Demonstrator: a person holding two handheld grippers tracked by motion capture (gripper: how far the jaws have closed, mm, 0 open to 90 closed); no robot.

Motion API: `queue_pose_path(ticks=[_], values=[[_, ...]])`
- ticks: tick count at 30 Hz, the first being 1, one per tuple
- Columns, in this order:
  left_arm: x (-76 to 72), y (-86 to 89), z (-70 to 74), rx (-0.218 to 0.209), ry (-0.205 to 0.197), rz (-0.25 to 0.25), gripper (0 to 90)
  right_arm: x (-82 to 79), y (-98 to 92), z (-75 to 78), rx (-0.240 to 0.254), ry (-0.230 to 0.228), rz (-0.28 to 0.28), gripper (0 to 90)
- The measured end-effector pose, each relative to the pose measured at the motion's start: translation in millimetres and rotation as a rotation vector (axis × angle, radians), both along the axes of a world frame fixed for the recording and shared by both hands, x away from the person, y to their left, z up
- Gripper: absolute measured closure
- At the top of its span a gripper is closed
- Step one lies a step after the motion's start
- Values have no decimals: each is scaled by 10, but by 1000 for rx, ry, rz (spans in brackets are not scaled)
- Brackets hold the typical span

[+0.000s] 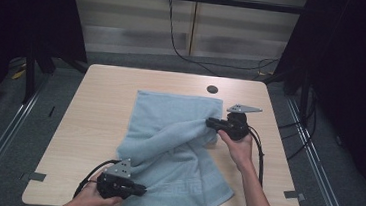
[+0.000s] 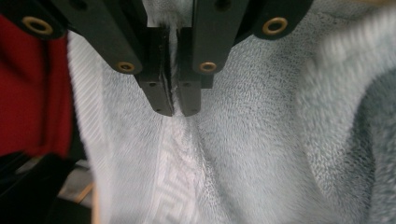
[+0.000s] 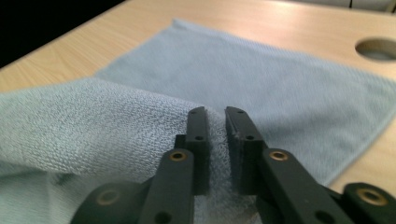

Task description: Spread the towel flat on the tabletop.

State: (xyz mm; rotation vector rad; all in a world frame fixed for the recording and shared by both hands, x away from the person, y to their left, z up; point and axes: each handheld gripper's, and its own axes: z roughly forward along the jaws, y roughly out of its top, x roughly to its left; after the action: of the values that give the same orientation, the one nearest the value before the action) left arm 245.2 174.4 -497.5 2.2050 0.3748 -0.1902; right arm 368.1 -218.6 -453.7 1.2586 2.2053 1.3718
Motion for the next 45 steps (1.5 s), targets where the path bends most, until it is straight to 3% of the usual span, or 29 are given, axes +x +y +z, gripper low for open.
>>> queue_pose_path(ticks=[1,3,4,6,8,11,12,14,15,17,18,19,20,23,25,27,29,30,32,34,35,36,38,40,42,44,45], values=[[0,0,0,0,0,0,856,0,0,0,0,0,0,768],[-1,45,22,-26,4,11,854,-102,-85,-46,15,5,-9,646],[-1,45,22,-26,4,11,851,-102,-85,-46,15,5,-9,646],[4,39,59,-49,16,11,802,-354,-143,21,-9,-23,-18,546],[20,29,104,-67,7,29,737,-512,-183,55,15,-30,-24,521],[83,35,192,-129,13,66,685,-787,-234,42,29,-25,-7,539],[111,35,211,-130,4,86,671,-836,-244,19,35,-21,-2,590],[141,34,221,-116,-6,110,672,-901,-255,-18,35,-19,6,601],[220,43,215,-89,-26,168,652,-997,-272,-81,23,-5,-8,642],[263,58,213,-82,-35,185,643,-1025,-270,-145,40,34,44,687],[345,102,229,-93,-42,236,636,-1021,-241,-177,25,50,82,697],[345,102,229,-93,-42,236,634,-1021,-241,-177,25,50,82,697],[419,129,254,-91,-51,249,633,-992,-143,-245,-4,68,128,695],[533,125,213,-53,-62,273,627,-833,25,-350,-18,98,183,677],[603,104,172,-21,-79,292,626,-734,111,-397,-43,107,196,677],[680,97,155,-22,-71,299,620,-630,187,-442,-96,112,195,671],[746,101,161,-19,-86,315,595,-545,218,-482,-92,107,180,622],[778,109,158,-40,-71,332,584,-526,232,-497,-103,105,177,593],[831,130,140,-46,-72,370,567,-529,246,-534,-132,94,182,568],[851,136,120,-48,-65,377,563,-539,239,-534,-138,89,181,559],[860,136,96,-41,-66,378,561,-544,229,-529,-142,92,181,544],[845,123,70,-20,-71,361,523,-588,236,-522,-191,67,196,543],[817,93,45,11,-98,358,502,-638,239,-517,-227,45,204,548],[812,73,33,24,-99,361,489,-702,233,-510,-243,41,206,621],[808,64,34,40,-119,368,492,-782,190,-504,-227,50,224,821],[807,61,31,50,-126,371,554,-887,142,-509,-207,60,230,857],[807,63,29,57,-130,374,628,-944,132,-500,-208,64,240,866]])
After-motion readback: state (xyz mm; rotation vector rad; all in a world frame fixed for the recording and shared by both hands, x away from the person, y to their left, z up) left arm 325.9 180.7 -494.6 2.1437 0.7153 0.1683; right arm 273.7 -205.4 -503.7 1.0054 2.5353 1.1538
